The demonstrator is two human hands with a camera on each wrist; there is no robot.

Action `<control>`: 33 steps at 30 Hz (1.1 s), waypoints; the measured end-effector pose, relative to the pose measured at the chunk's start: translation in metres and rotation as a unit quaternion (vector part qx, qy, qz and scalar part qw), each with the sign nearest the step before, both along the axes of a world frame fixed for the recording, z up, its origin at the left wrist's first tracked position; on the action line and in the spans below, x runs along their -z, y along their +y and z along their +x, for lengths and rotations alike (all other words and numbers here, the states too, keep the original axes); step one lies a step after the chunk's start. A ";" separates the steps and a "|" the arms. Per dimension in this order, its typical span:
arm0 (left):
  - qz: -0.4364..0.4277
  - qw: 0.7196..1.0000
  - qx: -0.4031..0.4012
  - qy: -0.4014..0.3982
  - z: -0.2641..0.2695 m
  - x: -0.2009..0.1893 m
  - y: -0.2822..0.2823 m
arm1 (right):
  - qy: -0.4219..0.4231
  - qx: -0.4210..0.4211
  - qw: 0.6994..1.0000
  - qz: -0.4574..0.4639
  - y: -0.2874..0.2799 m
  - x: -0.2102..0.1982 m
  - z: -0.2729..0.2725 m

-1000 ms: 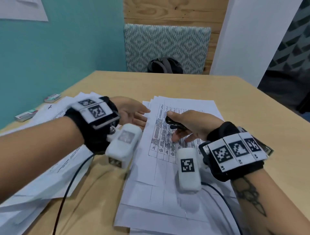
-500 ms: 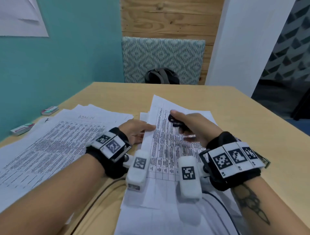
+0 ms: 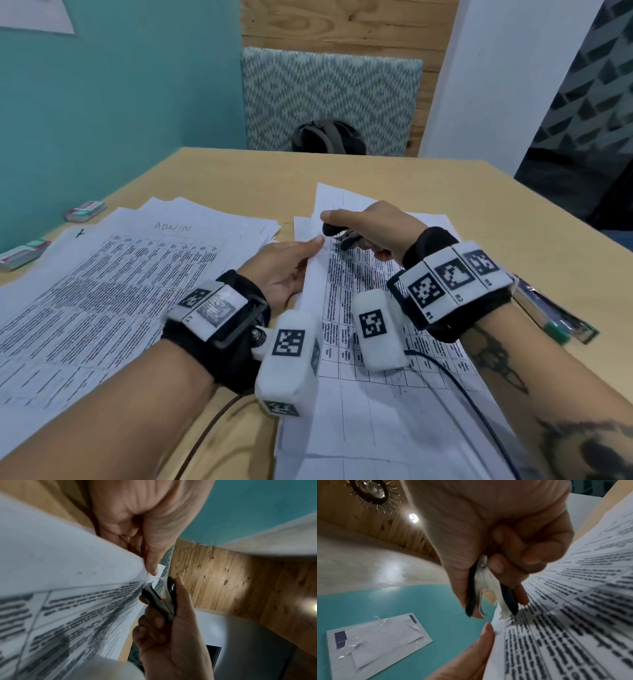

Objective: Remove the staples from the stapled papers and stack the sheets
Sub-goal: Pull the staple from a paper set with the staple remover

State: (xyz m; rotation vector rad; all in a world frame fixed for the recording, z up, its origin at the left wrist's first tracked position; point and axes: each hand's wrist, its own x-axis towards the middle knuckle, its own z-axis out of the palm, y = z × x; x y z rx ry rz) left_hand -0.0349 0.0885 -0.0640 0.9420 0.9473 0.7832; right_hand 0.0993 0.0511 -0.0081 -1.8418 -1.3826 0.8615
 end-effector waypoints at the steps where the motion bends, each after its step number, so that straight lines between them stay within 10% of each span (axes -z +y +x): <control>1: 0.002 1.000 0.000 -0.001 0.001 0.000 0.000 | -0.003 -0.004 1.000 -0.004 0.000 0.000 0.000; 33: 0.027 1.000 0.010 0.009 0.003 -0.009 -0.011 | 0.000 -0.023 0.999 -0.031 0.006 0.010 0.002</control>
